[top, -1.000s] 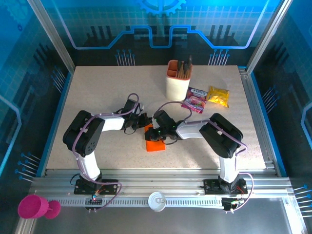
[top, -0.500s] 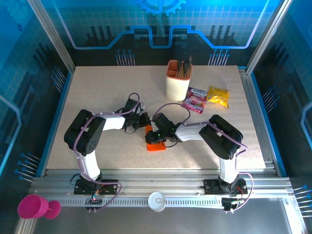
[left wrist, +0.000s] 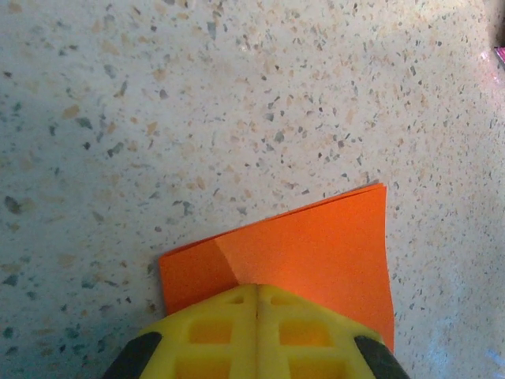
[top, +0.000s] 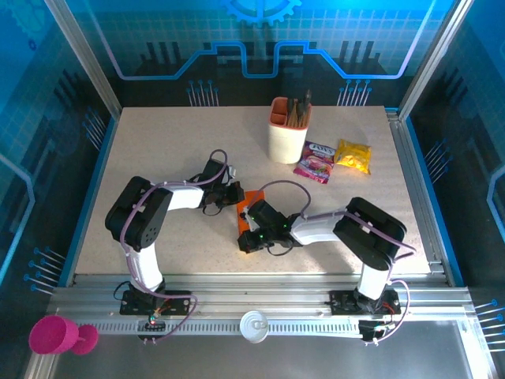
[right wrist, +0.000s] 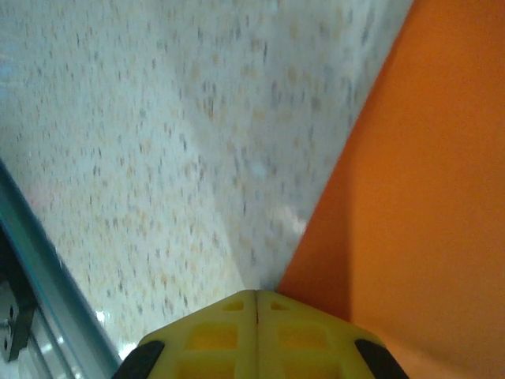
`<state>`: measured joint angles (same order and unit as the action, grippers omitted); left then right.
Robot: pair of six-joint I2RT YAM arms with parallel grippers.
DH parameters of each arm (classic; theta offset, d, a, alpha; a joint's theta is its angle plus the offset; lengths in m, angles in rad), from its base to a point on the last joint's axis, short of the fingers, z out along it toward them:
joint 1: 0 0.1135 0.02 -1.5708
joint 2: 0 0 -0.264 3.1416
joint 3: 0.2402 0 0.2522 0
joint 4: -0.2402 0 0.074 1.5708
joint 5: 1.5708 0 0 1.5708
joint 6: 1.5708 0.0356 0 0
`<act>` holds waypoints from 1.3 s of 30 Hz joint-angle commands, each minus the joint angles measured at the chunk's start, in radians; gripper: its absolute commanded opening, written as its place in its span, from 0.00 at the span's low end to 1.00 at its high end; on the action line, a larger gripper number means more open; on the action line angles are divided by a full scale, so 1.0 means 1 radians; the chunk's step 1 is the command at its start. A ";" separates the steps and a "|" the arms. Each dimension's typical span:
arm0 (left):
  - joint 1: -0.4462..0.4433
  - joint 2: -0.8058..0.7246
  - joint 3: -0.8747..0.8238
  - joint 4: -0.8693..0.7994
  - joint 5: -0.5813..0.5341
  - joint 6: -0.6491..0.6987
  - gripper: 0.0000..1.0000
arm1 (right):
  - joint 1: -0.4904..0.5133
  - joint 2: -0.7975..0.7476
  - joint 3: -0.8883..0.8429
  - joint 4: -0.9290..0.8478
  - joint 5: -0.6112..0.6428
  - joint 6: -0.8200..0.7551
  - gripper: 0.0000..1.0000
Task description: Fold a paper plane with a square sheet of paper (pick it up from the middle)
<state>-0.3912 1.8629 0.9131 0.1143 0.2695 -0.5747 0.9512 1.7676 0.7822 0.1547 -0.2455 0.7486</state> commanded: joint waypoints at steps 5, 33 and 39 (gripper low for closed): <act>-0.004 -0.017 0.006 -0.066 0.027 -0.010 0.00 | -0.076 -0.259 -0.084 -0.188 0.007 0.037 0.00; -0.069 -0.121 0.005 -0.135 0.023 -0.023 0.23 | -0.286 -0.152 -0.045 -0.204 -0.099 0.079 0.37; -0.069 -0.065 0.008 -0.102 0.028 -0.031 0.23 | -0.267 -0.172 -0.085 -0.202 -0.055 0.097 0.40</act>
<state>-0.4583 1.7706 0.9134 -0.0101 0.2855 -0.6250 0.6731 1.6077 0.7189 -0.0589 -0.3294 0.8234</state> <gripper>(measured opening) 0.232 0.401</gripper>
